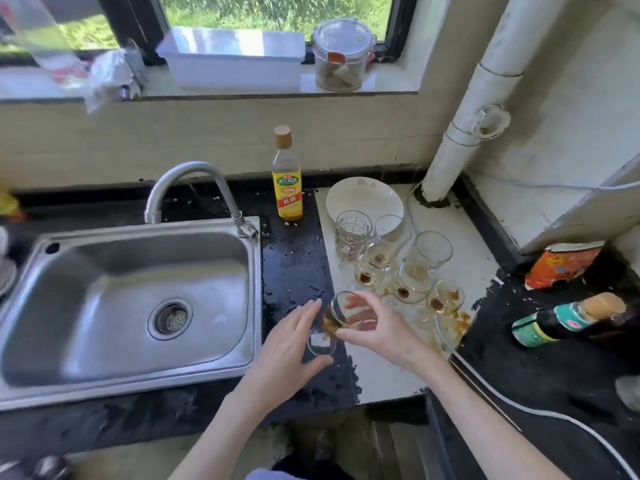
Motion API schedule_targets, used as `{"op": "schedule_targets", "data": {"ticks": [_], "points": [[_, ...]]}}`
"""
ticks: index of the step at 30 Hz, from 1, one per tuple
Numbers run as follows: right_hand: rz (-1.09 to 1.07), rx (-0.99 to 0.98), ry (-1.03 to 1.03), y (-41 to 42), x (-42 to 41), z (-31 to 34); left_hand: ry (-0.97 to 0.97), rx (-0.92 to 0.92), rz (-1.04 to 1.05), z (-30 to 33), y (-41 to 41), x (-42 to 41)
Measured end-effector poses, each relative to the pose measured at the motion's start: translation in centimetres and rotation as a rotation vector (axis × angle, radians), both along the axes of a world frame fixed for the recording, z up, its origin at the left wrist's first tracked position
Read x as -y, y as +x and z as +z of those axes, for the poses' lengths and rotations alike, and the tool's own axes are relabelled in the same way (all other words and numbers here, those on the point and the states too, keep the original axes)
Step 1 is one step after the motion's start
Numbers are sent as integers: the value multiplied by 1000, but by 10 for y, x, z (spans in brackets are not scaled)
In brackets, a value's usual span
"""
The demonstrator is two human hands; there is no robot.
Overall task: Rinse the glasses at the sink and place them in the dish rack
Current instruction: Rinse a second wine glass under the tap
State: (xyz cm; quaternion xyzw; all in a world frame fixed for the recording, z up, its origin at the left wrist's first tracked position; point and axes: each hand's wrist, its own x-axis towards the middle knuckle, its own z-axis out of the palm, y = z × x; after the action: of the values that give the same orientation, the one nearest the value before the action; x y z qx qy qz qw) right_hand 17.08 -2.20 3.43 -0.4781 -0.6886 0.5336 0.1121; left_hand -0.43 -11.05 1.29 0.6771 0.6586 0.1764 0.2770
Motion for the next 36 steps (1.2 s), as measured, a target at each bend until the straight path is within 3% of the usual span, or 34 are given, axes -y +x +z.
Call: {"op": "schedule_targets", "data": {"ticks": [5,11,15,20,26,30,36], "points": [[121,-122,-36,-69,6,13,78,311,265,20,-39,18],[233,-143,-121,-141,7,14,155,485,474,18,-99,27],[196,-185,-197,-200,8,11,149,639,541,1,-166,27],[66,-164,-306,-245,3,-7,80,642,599,-19,-223,20],[-297,23,-160,-274,-17,-39,-39,626,597,-32,-281,10],[-307,200,-1,-281,-41,-42,-70,612,572,-34,-292,-2],[-188,299,115,-301,-95,-49,-84,590,541,-40,-301,-27]]}}
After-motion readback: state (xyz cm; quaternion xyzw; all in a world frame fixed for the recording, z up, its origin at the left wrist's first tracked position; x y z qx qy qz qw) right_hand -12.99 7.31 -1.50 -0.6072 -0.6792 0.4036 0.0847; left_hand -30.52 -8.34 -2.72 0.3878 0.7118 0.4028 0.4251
